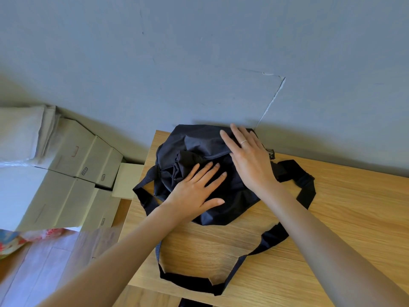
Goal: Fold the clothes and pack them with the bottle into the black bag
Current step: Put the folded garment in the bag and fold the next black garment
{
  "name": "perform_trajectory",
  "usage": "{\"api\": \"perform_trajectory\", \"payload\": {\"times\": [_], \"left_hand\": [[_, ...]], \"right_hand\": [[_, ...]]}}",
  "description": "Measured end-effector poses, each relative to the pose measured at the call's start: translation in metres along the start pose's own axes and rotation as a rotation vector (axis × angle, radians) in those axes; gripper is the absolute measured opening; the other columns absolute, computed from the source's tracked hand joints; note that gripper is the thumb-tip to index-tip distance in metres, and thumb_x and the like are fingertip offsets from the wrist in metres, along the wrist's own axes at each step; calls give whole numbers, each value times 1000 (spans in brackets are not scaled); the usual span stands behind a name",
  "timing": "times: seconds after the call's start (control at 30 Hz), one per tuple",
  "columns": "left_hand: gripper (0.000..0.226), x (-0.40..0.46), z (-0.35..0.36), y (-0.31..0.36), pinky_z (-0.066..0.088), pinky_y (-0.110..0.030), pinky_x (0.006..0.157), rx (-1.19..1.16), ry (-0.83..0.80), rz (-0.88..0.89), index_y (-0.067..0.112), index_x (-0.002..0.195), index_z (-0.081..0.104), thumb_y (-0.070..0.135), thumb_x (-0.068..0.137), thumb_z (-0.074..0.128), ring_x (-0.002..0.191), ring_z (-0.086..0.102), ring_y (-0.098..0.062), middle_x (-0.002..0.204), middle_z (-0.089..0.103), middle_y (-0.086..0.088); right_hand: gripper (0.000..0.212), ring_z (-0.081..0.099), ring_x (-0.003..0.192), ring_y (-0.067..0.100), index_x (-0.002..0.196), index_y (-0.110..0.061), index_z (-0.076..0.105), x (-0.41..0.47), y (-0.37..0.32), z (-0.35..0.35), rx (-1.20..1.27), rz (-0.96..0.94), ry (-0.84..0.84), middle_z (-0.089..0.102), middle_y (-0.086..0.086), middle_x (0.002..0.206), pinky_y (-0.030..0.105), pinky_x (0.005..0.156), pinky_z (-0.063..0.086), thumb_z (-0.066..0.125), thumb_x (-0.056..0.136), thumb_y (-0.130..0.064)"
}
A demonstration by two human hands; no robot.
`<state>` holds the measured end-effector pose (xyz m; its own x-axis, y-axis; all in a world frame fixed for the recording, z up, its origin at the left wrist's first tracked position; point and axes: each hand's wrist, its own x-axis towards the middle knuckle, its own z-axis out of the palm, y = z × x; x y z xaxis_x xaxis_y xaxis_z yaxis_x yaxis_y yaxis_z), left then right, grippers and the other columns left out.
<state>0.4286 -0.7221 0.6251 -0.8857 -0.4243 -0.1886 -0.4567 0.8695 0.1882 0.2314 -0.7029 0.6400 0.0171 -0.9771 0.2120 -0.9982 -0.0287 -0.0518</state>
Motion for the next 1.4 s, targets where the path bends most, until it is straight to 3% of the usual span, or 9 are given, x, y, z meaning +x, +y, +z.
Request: {"api": "perform_trajectory", "payload": {"times": [0.33, 0.47, 0.57, 0.67, 0.87, 0.97, 1.1, 1.27, 1.4], "left_hand": [[76, -11, -1, -1, 40, -44, 103, -18, -24, -182, 23, 141, 42, 61, 94, -3, 138, 34, -29, 149, 36, -13], [85, 5, -3, -9, 1, -39, 116, -41, -72, -139, 32, 149, 12, 68, 78, -16, 146, -4, -25, 159, 1, -5], [78, 11, -5, -17, -6, -38, 114, -30, -60, -124, 30, 149, 17, 65, 84, -9, 146, 0, -26, 159, 9, -6], [70, 6, -8, -21, 13, -45, 115, 45, 13, -64, 20, 143, 38, 58, 96, 2, 141, 27, -28, 148, 37, -13], [44, -46, 1, -29, 29, -44, 113, 18, 229, 33, 14, 133, 51, 35, 97, 40, 137, 35, -24, 140, 47, -11], [43, -68, 7, -40, 31, -44, 110, 20, 294, -41, 15, 134, 51, 32, 95, 44, 136, 36, -23, 141, 46, -10], [47, -74, 4, -51, 27, -45, 112, 17, 299, -122, 16, 139, 45, 36, 96, 40, 140, 29, -25, 147, 37, -9], [34, -63, -7, -63, 41, -43, 93, -134, 442, -395, 13, 121, 57, 31, 93, 50, 119, 41, -25, 133, 45, -10], [32, -45, -8, -76, 42, -52, 91, -66, 342, -425, 14, 113, 63, 26, 84, 64, 126, 33, -32, 140, 40, -14]], "right_hand": [[45, 56, 119, 33, 128, -10, 57, 18, -13, -1, 160, 12, 96, 61, 12, 126, 45, 93, 51, 68, 85, -12], [40, 54, 122, 31, 130, -11, 57, 20, -16, -11, 302, 136, 160, 62, 10, 126, 40, 93, 48, 58, 90, -12], [41, 51, 125, 32, 131, -11, 56, 19, -17, -12, 282, 135, 107, 59, 12, 129, 42, 97, 46, 60, 90, -11], [48, 47, 129, 34, 136, -10, 49, 11, -16, -10, 199, 86, 43, 52, 17, 136, 48, 101, 45, 61, 90, -12], [63, 18, 144, 29, 146, -10, 33, -27, -30, -6, 124, -278, 41, 28, 15, 153, 45, 117, 20, 52, 88, 7], [53, 17, 145, 26, 146, -12, 34, -39, -39, 3, 82, -442, -109, 28, 11, 154, 43, 118, 18, 50, 95, -10], [55, 22, 144, 22, 148, -22, 27, -30, -45, 14, 89, -378, -343, 29, 3, 154, 42, 116, 23, 24, 99, -45], [59, 23, 143, 21, 149, -24, 24, -21, -46, 18, 102, -348, -456, 28, 1, 154, 43, 116, 23, 14, 97, -50], [59, 12, 146, 21, 150, -31, 7, -19, -47, 14, 122, -348, -492, 16, -1, 158, 44, 118, 14, 8, 96, -52]]}}
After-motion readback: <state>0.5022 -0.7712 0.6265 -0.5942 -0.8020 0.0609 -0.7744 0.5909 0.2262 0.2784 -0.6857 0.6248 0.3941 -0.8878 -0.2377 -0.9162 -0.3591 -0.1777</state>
